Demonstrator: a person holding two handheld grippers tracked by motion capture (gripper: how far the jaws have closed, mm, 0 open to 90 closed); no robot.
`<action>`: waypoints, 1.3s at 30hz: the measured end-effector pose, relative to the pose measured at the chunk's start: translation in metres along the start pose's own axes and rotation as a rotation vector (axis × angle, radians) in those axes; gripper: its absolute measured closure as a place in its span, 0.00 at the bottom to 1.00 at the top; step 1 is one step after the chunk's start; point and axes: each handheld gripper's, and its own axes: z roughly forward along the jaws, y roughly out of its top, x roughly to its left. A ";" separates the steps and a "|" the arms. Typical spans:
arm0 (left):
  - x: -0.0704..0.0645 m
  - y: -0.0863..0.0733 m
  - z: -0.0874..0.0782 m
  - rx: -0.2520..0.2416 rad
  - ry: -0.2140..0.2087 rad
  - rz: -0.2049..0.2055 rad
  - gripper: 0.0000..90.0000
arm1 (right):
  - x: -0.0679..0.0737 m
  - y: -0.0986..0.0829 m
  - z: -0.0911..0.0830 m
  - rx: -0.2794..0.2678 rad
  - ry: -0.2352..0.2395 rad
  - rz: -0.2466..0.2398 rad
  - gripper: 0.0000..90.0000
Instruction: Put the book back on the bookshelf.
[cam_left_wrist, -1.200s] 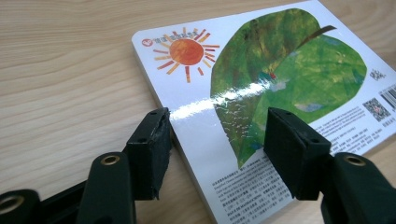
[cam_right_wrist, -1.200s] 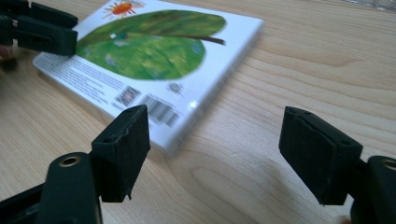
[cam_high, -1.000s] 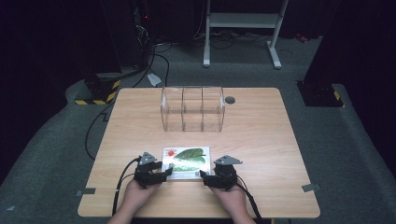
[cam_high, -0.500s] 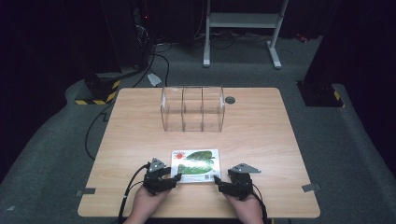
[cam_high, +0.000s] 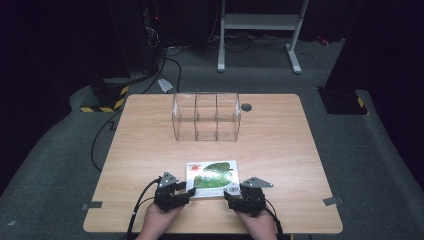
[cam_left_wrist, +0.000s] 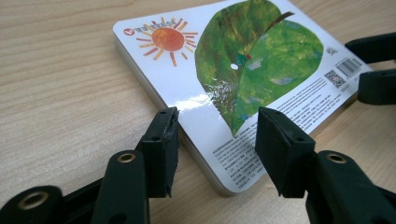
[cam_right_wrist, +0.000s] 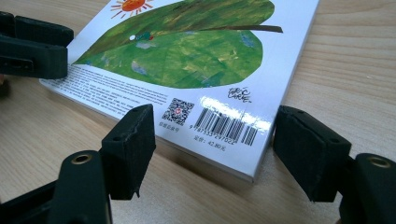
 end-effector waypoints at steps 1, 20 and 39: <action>0.000 0.001 -0.001 -0.010 0.001 -0.007 0.56 | 0.000 0.000 0.000 0.000 0.000 0.000 0.32; -0.010 0.012 -0.030 -0.145 -0.030 0.034 0.56 | 0.013 -0.003 0.003 0.022 0.011 -0.052 0.17; -0.013 0.018 -0.032 -0.168 -0.047 0.045 0.56 | 0.015 0.002 0.009 0.018 -0.072 -0.047 0.23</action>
